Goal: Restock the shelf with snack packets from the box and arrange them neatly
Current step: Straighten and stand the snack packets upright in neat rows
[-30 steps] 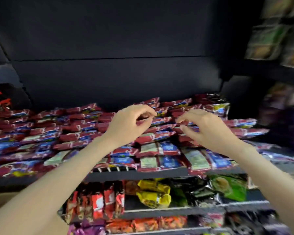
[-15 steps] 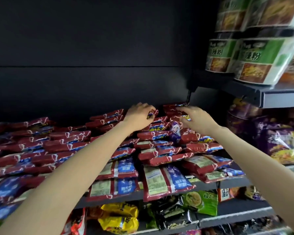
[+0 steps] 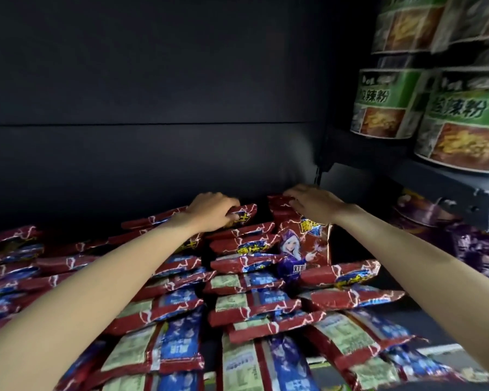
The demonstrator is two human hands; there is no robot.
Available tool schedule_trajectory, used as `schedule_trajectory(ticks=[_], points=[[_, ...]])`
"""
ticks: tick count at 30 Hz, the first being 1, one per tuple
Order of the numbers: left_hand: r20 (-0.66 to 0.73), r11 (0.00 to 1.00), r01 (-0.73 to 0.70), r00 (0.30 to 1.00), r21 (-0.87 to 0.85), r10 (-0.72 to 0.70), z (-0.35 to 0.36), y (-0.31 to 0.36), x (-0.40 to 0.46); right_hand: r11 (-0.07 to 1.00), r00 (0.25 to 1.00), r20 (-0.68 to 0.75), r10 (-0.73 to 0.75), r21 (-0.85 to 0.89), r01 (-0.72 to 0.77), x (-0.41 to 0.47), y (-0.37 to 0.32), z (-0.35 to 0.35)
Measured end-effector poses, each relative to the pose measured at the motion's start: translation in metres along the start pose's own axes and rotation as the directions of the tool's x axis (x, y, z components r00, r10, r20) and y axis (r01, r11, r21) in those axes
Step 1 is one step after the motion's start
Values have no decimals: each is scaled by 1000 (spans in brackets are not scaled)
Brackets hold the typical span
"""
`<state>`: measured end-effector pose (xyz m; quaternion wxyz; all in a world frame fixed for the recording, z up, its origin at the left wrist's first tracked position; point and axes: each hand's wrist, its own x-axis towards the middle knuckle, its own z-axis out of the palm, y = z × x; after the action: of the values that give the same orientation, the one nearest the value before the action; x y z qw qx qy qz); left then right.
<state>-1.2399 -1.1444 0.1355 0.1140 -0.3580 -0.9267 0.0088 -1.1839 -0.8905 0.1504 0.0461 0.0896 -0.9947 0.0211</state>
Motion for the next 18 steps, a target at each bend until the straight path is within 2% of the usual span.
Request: schedule_trajectory(ticks=[6, 9, 14, 16, 18], points=[[-149, 999, 43, 988, 4, -42, 0, 8, 26, 990, 987, 91, -136, 47, 132, -4, 15, 3], [-224, 1000, 25, 974, -11, -26, 7, 16, 36, 984, 983, 42, -176, 22, 176, -4, 17, 3], [-363, 972, -111, 914, 206, 181, 16, 10, 39, 977, 978, -17, -208, -53, 207, -3, 16, 7], [-340, 968, -145, 917, 203, 209, 18, 7, 33, 974, 977, -20, -211, -85, 208, -7, 17, 10], [-257, 981, -148, 950, 127, 176, 19, 5, 27, 977, 977, -33, -211, -46, 210, -11, 17, 13]])
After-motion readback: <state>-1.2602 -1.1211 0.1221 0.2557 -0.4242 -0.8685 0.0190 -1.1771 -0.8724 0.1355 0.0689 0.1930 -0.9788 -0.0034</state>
